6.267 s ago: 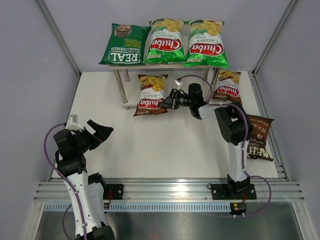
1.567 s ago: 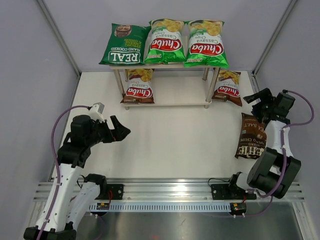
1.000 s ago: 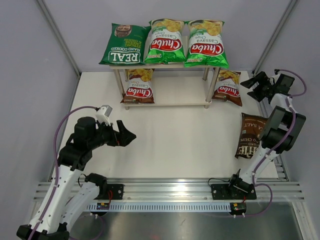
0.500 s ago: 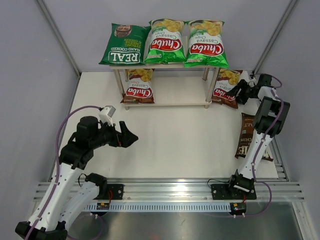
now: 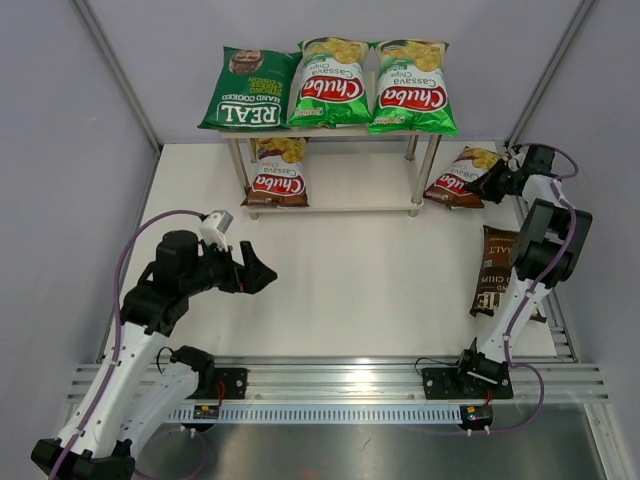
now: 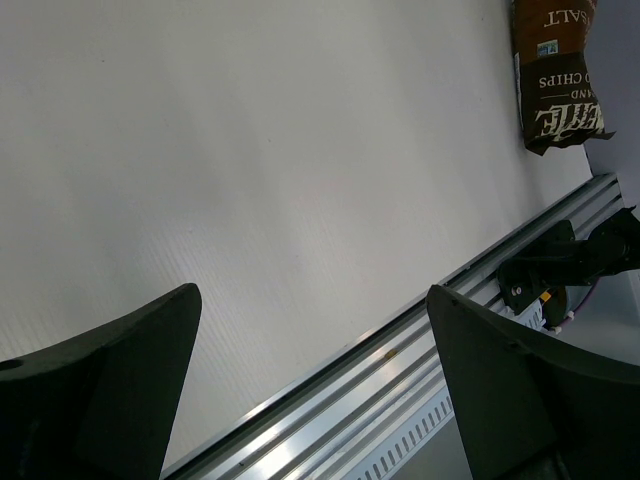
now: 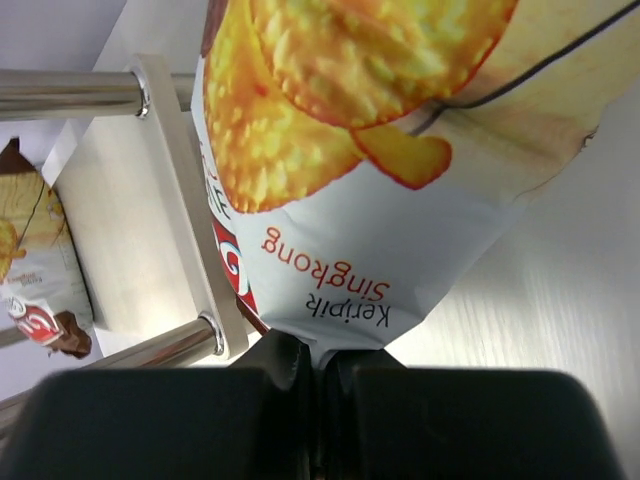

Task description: Place and organize the chips bags onto the shelf

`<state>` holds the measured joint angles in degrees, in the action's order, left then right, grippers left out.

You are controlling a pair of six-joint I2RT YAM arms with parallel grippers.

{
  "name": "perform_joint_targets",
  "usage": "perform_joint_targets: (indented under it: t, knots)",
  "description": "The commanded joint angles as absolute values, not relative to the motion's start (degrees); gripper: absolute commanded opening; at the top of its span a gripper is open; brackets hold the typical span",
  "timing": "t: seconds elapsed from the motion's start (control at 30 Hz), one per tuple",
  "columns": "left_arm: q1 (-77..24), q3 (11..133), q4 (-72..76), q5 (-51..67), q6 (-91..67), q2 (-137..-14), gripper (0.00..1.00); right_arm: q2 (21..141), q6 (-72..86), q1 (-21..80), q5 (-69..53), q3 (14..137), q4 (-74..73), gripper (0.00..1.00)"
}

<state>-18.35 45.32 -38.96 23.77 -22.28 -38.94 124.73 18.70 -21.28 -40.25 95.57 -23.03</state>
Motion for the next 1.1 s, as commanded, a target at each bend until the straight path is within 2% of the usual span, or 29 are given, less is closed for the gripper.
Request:
perform_joint_targets:
  t: [0.0,0.17,0.37,0.47,0.6,0.73,0.9,1.07]
  knots:
    - [-18.6,45.1,-36.3,23.8,-21.6,-39.2,0.99,115.7,23.8,-22.4,-33.5,91.8,-18.8,0.0]
    - [-18.6,45.2,-36.4,22.8,-21.7,-38.6,0.99,107.9,25.8,-22.4,-31.6,85.5,-17.2,0.0]
    - [-18.6,45.8,-35.1,20.7,-23.5,-37.9,0.99,92.4,29.4,-21.9,-25.4,74.1,-16.3,0.0]
    - [-18.6,46.1,-32.9,21.5,-30.0,-38.3,0.99,78.9,32.2,-20.8,-22.1,64.7,-14.5,0.0]
    - [-20.0,44.5,-22.5,22.9,-39.6,-37.5,0.99,63.0,35.9,-19.5,-18.5,53.5,-14.1,0.0]
    - [-28.5,40.7,-12.5,16.1,-51.5,-36.4,0.99,47.7,39.9,-19.2,-19.5,45.4,-19.9,0.0]
    - [-41.9,30.9,3.7,-2.2,-67.7,-37.9,0.99,30.6,45.2,-19.1,-25.5,38.9,-25.2,0.0]
    - [-56.2,31.1,19.8,-13.0,-70.1,-50.9,0.99,18.9,54.7,-19.1,-32.2,33.2,-28.0,0.0]
